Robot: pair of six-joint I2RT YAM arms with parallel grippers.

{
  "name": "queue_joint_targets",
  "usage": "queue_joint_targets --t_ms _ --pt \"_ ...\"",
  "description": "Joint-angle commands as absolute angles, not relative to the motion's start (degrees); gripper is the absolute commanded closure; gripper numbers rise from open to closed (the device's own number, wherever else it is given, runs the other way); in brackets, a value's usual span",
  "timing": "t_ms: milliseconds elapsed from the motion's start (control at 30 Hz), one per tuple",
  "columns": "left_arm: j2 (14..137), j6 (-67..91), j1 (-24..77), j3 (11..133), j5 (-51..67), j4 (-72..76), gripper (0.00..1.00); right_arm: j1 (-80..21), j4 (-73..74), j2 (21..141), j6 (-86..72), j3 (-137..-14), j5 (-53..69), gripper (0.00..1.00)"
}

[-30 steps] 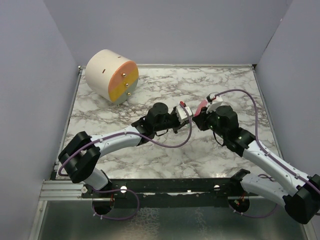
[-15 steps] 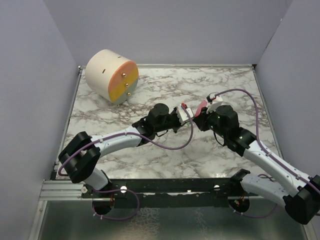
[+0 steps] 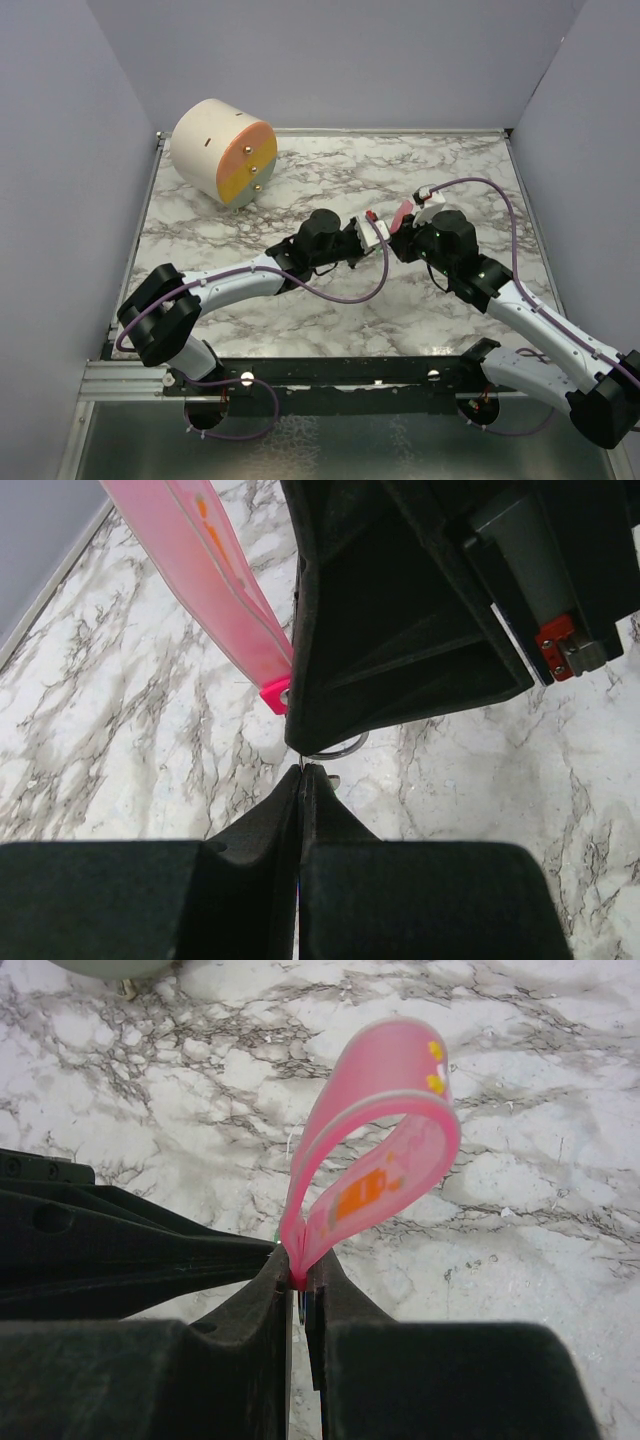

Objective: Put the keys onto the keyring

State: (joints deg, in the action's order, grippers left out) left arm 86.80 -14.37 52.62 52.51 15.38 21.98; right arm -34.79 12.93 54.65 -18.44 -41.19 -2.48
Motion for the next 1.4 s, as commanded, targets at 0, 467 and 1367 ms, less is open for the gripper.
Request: queue_joint_targets --t_ms 0,467,1367 --pt "85.5 -15.5 53.4 53.0 15.4 22.3 1.0 -34.9 12.8 54.4 -19.2 -43.1 -1.6 0.99" --pt "85.9 -16.3 54.1 53.5 14.4 21.8 1.0 -34.8 13.2 54.2 -19.2 -43.2 -1.3 0.99" --pt "84.9 -18.5 54.6 52.4 9.8 21.7 1.0 -34.9 13.3 54.7 -19.1 -43.8 -1.0 0.99"
